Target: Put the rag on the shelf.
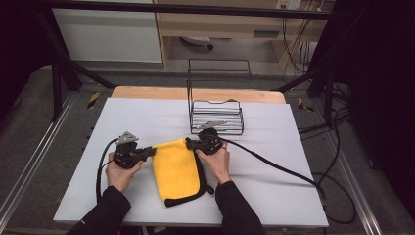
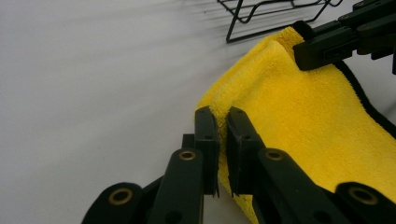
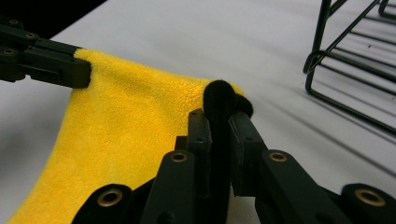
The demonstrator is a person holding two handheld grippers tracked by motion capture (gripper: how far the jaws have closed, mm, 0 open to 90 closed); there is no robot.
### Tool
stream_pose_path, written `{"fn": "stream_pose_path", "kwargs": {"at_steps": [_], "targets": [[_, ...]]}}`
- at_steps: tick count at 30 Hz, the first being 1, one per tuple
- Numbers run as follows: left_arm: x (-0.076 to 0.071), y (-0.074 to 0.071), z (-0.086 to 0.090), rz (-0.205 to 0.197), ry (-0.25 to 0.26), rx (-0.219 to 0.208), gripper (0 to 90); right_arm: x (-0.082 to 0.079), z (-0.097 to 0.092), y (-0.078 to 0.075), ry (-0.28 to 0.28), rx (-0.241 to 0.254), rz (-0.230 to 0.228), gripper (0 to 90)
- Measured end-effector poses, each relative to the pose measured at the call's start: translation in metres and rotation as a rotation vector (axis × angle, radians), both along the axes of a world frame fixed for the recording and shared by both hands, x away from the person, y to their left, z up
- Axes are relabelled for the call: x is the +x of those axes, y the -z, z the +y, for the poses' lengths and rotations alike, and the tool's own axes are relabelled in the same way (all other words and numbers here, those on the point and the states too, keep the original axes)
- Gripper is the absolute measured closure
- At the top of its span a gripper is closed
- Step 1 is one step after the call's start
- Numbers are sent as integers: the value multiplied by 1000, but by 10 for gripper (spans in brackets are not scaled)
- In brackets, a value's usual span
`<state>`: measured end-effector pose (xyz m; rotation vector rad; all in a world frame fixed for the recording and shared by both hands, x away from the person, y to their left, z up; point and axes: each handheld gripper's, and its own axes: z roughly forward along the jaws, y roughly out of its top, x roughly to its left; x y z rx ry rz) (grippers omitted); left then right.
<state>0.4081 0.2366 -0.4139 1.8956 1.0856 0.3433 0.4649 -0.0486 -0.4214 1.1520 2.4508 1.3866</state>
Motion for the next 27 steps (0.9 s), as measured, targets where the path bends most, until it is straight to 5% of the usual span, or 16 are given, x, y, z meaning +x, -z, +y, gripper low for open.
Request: {"fn": "stream_pose_path", "kwargs": {"at_steps": [27], "targets": [[-28,-53,-8,-181,31,-60,838,-44,-25,-60,30,120,-223,808]]}}
